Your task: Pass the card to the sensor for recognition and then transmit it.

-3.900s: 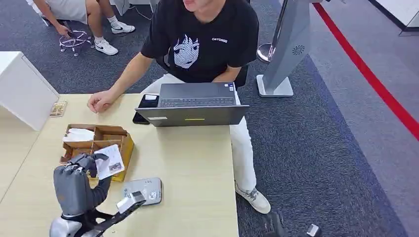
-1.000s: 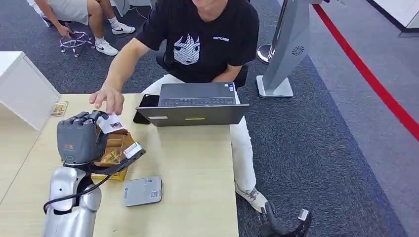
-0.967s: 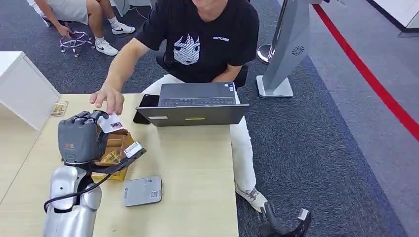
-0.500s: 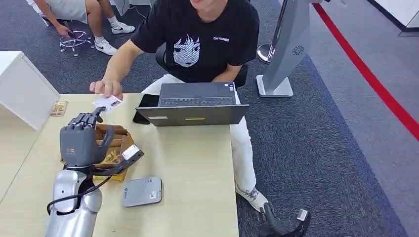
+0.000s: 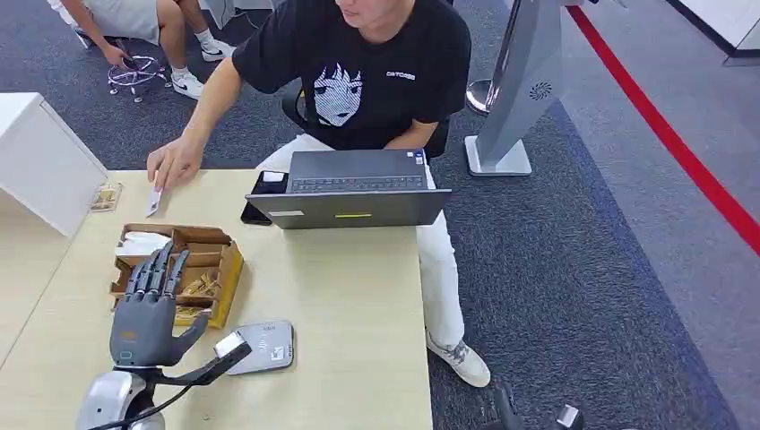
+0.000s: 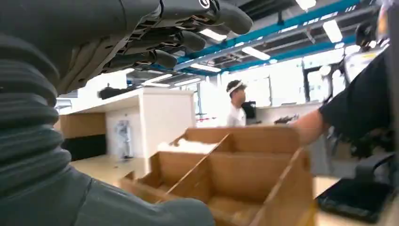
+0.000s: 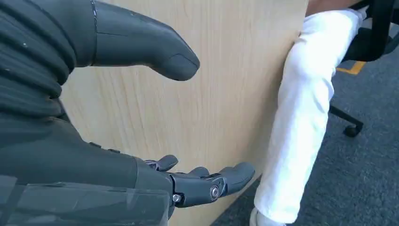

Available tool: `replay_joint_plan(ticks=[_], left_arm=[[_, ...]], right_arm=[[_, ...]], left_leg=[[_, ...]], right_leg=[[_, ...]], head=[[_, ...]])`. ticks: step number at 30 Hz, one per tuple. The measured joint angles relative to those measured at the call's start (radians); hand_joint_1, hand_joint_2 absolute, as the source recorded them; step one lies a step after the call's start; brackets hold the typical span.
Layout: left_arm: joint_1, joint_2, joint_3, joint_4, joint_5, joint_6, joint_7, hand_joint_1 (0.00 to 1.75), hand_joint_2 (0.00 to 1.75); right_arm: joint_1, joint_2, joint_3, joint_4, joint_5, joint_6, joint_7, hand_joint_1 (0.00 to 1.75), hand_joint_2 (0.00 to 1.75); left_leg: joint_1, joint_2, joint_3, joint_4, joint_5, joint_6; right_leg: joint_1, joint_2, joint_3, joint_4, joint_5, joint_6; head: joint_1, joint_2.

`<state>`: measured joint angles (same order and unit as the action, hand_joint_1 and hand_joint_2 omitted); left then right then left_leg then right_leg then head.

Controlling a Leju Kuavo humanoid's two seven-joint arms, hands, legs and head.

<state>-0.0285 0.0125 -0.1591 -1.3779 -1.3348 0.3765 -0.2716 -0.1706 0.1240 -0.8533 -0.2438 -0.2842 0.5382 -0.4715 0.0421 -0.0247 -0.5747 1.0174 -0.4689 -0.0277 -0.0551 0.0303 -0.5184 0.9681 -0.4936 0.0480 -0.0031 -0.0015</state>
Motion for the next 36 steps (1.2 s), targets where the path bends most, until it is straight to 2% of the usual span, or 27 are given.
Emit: replay_joint_plan(ticks=[6, 10, 13, 18, 26, 36], left_arm=[[0.025, 0.042, 0.000, 0.013, -0.015, 0.000, 0.020, 0.00, 1.75], [0.027, 0.064, 0.000, 0.028, -0.077, 0.002, 0.069, 0.00, 1.75], [0.027, 0.075, 0.000, 0.042, -0.087, 0.003, 0.080, 0.00, 1.75], [0.027, 0.082, 0.000, 0.055, -0.091, 0.003, 0.082, 0.00, 1.75], [0.013, 0.087, 0.000, 0.084, -0.145, 0.063, 0.110, 0.00, 1.75], [-0.019, 0.086, 0.000, 0.120, -0.166, 0.072, 0.117, 0.00, 1.75]], right_arm=[[0.004, -0.002, -0.005, 0.000, 0.000, 0.003, -0.005, 0.00, 1.75], [0.005, -0.002, -0.006, 0.000, 0.001, 0.003, -0.005, 0.00, 1.75], [0.005, -0.002, -0.008, 0.000, 0.001, 0.003, -0.005, 0.00, 1.75], [0.005, -0.002, -0.009, 0.000, 0.001, 0.003, -0.005, 0.00, 1.75], [0.005, -0.002, -0.009, 0.000, 0.003, 0.003, -0.004, 0.00, 1.75], [0.004, -0.002, -0.009, 0.000, 0.004, 0.003, -0.001, 0.00, 1.75]], left_leg=[[0.000, 0.000, 0.000, 0.000, 0.000, 0.000], [0.000, 0.000, 0.000, 0.000, 0.000, 0.000], [0.000, 0.000, 0.000, 0.000, 0.000, 0.000], [0.000, 0.000, 0.000, 0.000, 0.000, 0.000], [0.000, 0.000, 0.000, 0.000, 0.000, 0.000], [0.000, 0.000, 0.000, 0.000, 0.000, 0.000]], right_leg=[[0.000, 0.000, 0.000, 0.000, 0.000, 0.000], [0.000, 0.000, 0.000, 0.000, 0.000, 0.000], [0.000, 0.000, 0.000, 0.000, 0.000, 0.000], [0.000, 0.000, 0.000, 0.000, 0.000, 0.000], [0.000, 0.000, 0.000, 0.000, 0.000, 0.000], [0.000, 0.000, 0.000, 0.000, 0.000, 0.000]], head=[[0.001, 0.000], [0.000, 0.000], [0.000, 0.000], [0.000, 0.000], [0.000, 0.000], [0.000, 0.000]])
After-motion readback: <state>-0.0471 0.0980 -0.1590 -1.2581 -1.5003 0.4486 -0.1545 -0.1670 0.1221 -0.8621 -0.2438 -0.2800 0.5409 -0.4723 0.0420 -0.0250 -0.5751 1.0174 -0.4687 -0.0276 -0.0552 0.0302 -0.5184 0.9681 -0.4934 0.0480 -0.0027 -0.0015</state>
